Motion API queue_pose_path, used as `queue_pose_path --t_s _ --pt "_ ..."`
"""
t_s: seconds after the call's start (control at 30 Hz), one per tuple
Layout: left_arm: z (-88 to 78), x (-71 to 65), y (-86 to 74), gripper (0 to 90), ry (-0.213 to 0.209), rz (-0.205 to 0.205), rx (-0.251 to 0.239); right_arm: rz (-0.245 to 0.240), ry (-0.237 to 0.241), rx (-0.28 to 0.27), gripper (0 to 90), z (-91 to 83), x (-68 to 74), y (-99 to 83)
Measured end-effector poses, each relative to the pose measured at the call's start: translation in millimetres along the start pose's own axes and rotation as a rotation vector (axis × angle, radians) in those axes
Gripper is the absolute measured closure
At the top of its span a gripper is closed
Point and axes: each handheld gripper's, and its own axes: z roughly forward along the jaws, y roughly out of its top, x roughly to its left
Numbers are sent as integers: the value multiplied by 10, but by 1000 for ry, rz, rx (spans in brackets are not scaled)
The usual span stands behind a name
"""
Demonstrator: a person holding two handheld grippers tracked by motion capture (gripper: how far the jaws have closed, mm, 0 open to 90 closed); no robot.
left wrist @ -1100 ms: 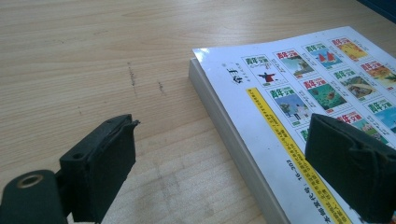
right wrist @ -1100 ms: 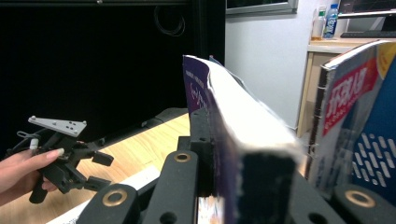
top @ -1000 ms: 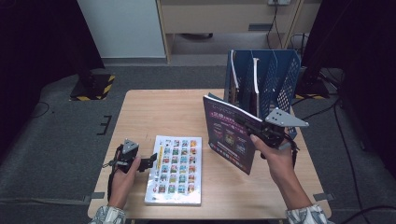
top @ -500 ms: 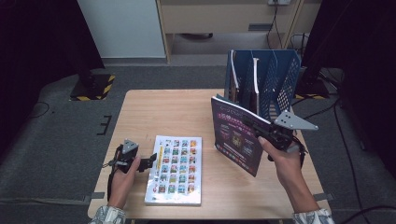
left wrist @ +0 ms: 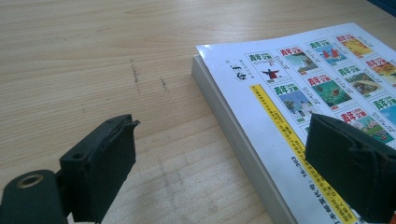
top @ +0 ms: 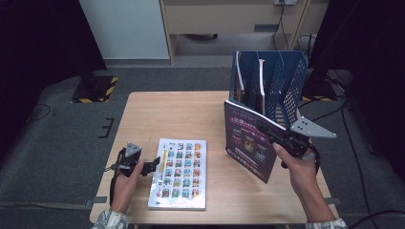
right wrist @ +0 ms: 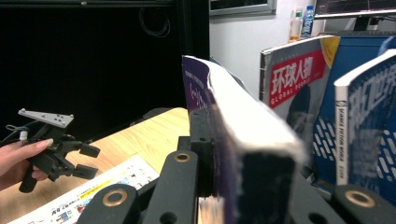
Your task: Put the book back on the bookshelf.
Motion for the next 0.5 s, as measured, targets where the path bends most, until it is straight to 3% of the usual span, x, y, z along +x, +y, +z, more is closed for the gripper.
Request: queue_pose_path --t_s 0.5 --pt "5 -1 -5 80 1 3 5 10 -42 -22 840 -252 -111 11"
